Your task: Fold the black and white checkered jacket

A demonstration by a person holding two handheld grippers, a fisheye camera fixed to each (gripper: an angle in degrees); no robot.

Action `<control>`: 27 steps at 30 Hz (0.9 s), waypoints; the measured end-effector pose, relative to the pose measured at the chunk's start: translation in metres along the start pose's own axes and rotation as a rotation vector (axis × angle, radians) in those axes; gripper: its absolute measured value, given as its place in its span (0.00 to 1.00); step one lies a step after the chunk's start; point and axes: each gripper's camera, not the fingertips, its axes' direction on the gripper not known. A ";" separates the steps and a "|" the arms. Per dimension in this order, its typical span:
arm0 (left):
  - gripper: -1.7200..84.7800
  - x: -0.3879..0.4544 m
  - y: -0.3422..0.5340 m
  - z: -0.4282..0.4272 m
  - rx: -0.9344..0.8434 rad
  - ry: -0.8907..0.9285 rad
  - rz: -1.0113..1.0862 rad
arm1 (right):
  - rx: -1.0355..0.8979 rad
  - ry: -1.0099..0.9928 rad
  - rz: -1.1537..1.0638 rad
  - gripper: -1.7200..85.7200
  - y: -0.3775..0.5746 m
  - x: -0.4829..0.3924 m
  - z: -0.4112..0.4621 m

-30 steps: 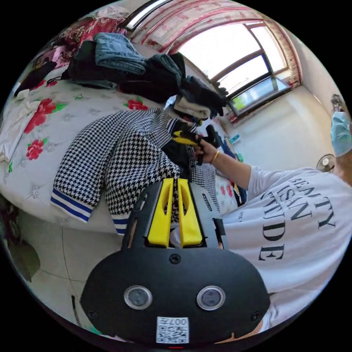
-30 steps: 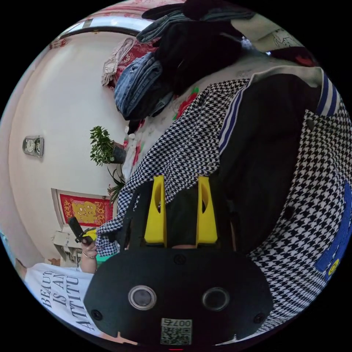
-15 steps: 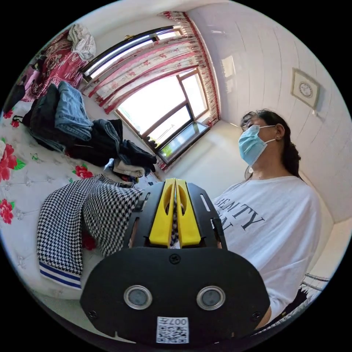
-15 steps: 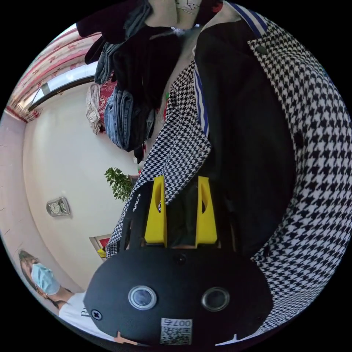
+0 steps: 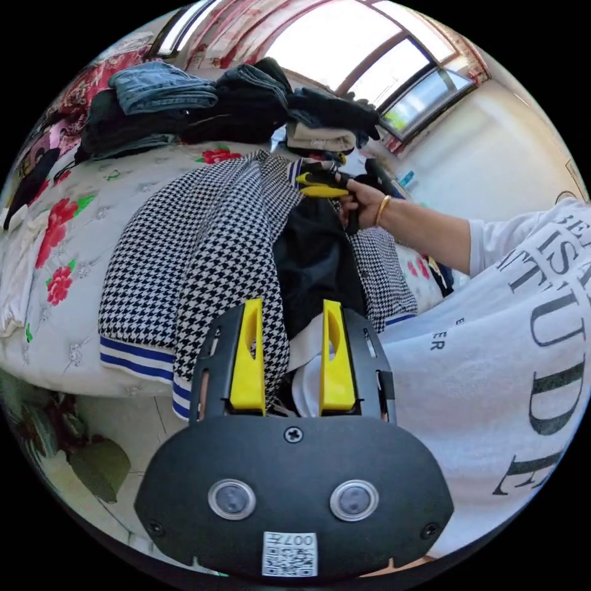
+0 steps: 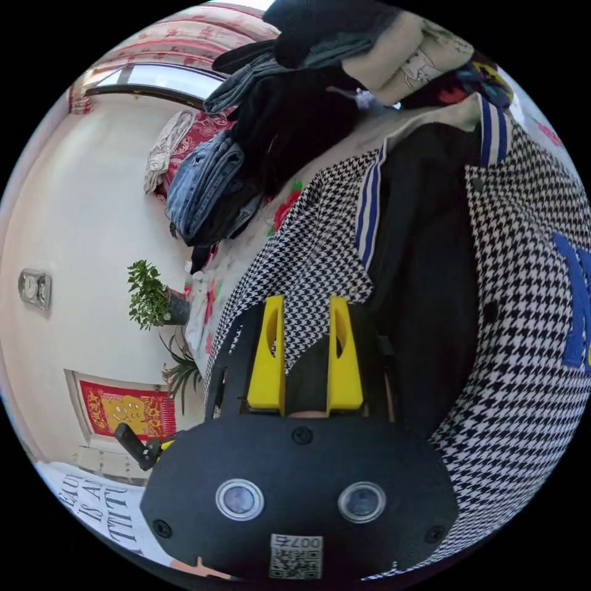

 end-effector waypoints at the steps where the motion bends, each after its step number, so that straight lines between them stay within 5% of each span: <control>1: 0.17 0.007 -0.005 0.023 -0.087 -0.088 0.010 | -0.004 0.030 -0.006 0.12 -0.003 0.000 0.001; 8: 0.09 -0.001 -0.027 0.072 -0.213 -0.226 0.012 | -0.175 0.159 0.058 0.08 -0.010 0.023 0.047; 16: 0.01 -0.030 -0.034 0.033 -0.022 0.125 -0.086 | -0.067 0.056 -0.054 0.03 -0.013 -0.007 0.032; 22: 0.01 0.018 -0.078 0.004 0.136 0.377 0.121 | 0.076 -0.066 -0.159 0.02 -0.061 -0.023 -0.042; 27: 0.02 0.101 -0.141 0.097 -0.029 0.354 0.333 | 0.035 0.168 -0.307 0.02 -0.094 -0.030 -0.065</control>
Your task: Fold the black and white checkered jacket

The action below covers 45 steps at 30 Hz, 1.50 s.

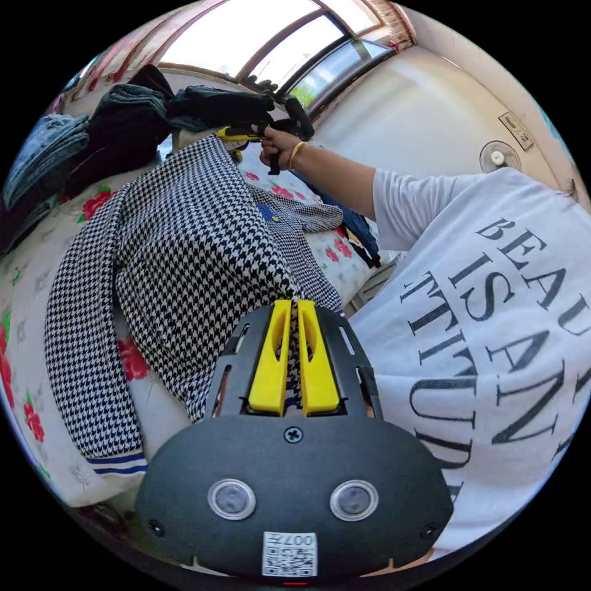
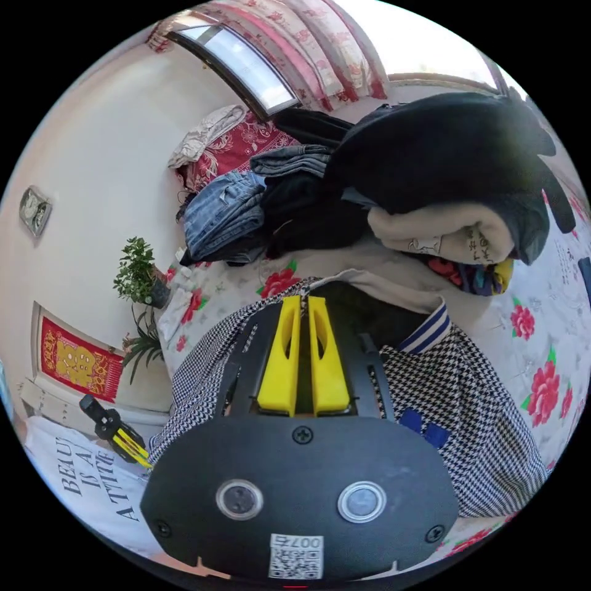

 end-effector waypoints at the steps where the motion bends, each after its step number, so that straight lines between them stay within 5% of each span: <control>1: 0.02 0.006 -0.016 0.040 -0.080 -0.028 0.070 | -0.004 0.011 0.009 0.03 0.001 0.005 0.002; 6: 0.11 -0.024 -0.024 0.184 -0.388 0.005 -0.017 | -0.090 0.160 0.233 0.05 0.054 0.063 0.056; 10: 0.12 -0.034 -0.004 0.168 -0.261 0.023 -0.045 | -0.055 0.116 0.283 0.08 0.111 0.067 0.054; 18: 0.11 -0.097 0.087 0.068 0.004 -0.250 -0.370 | -0.082 0.065 0.047 0.11 0.275 -0.046 -0.010; 26: 0.13 -0.144 0.125 0.103 -0.107 -0.221 -0.478 | -0.455 0.189 -0.328 0.14 0.359 -0.142 0.038; 28: 0.10 -0.145 0.116 0.121 -0.146 -0.294 -0.450 | -0.416 0.225 -0.393 0.13 0.368 -0.148 0.042; 31: 0.08 -0.142 0.113 0.127 -0.169 -0.344 -0.409 | -0.458 0.228 -0.309 0.08 0.355 -0.129 0.026; 39: 0.08 -0.139 0.129 0.115 -0.074 -0.429 -0.574 | 0.040 -0.035 -0.041 0.02 0.359 -0.068 -0.143; 45: 0.08 -0.116 0.104 0.091 0.028 -0.567 -0.579 | 0.085 -0.243 0.083 0.02 0.381 -0.021 -0.164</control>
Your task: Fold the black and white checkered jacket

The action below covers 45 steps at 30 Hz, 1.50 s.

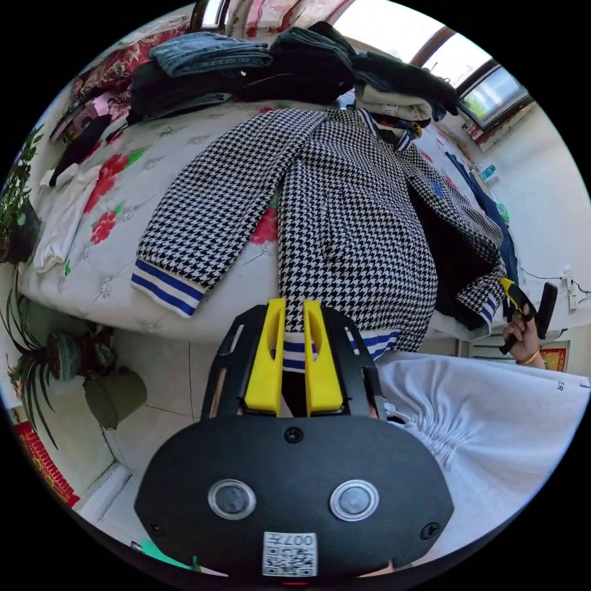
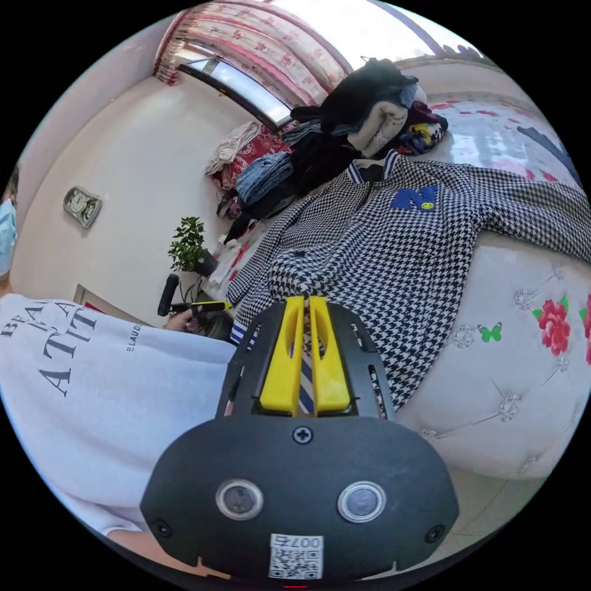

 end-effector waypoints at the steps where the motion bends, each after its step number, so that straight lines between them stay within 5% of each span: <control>1: 0.08 0.006 -0.007 -0.011 0.052 0.029 0.008 | -0.019 -0.020 -0.002 0.02 -0.001 0.001 0.002; 7: 0.11 0.053 -0.113 0.009 0.095 0.334 0.211 | -0.079 -0.077 -0.035 0.02 -0.015 0.006 0.000; 12: 0.12 0.114 -0.224 0.075 -0.054 0.542 0.401 | 0.117 -0.187 0.057 0.02 -0.026 0.022 -0.059; 18: 0.15 0.130 -0.311 0.199 -0.304 0.964 0.196 | 0.465 -0.415 0.176 0.02 -0.023 0.050 -0.124; 22: 0.16 0.132 -0.354 0.251 -0.323 1.155 0.036 | 0.418 -0.398 0.140 0.02 -0.043 0.034 -0.125; 27: 0.03 0.166 -0.402 0.247 -0.328 1.046 0.200 | 0.100 -0.269 0.090 0.02 -0.077 0.005 -0.086; 33: 0.02 0.192 -0.393 0.128 -0.026 0.718 0.652 | -0.179 -0.145 0.038 0.02 -0.109 -0.011 -0.020; 38: 0.07 0.159 -0.361 0.173 -0.183 0.400 0.537 | -0.413 0.047 -0.060 0.05 -0.112 -0.020 0.063; 45: 0.08 0.088 -0.250 0.110 -0.065 0.301 0.371 | -0.167 0.169 0.073 0.11 -0.095 0.002 0.012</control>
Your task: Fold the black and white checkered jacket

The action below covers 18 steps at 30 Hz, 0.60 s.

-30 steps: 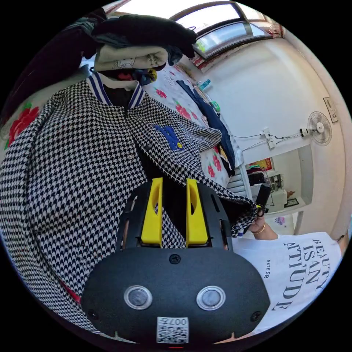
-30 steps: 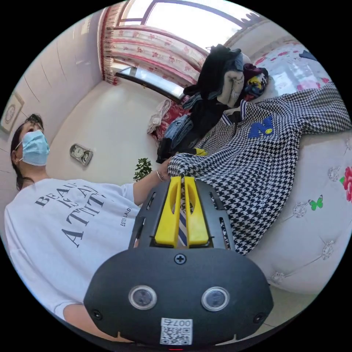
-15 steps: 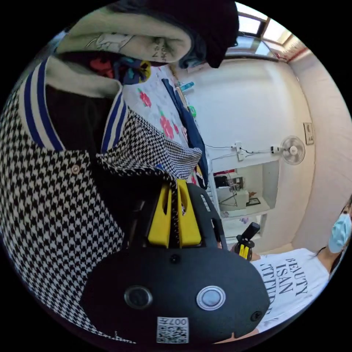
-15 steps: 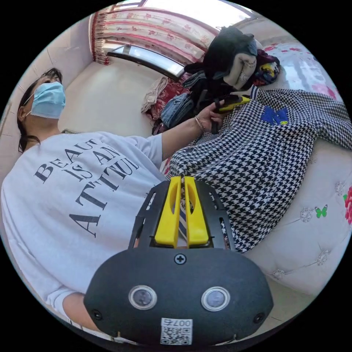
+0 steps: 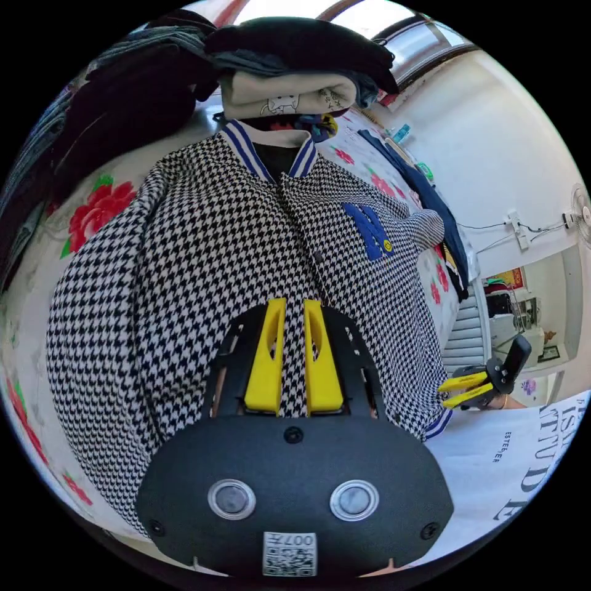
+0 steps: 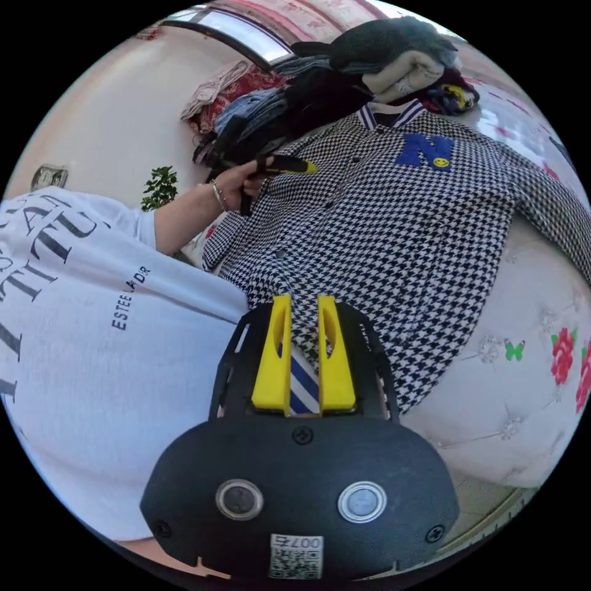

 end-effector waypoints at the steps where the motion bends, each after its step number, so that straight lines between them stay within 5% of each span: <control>1: 0.08 0.002 0.032 -0.015 0.011 -0.026 -0.016 | 0.030 0.015 0.031 0.11 0.007 0.007 -0.007; 6: 0.09 -0.002 0.170 -0.071 0.009 -0.150 -0.212 | 0.089 -0.033 0.334 0.14 0.065 0.080 -0.033; 10: 0.11 0.001 0.261 -0.102 0.049 -0.165 -0.373 | 0.073 -0.122 0.340 0.15 0.077 0.094 -0.023; 15: 0.15 0.004 0.278 -0.081 0.050 -0.019 -0.406 | -0.042 -0.186 0.201 0.11 0.058 0.084 0.014; 18: 0.09 0.018 0.262 -0.076 -0.023 -0.103 -0.343 | -0.131 -0.225 0.193 0.08 0.052 0.083 0.021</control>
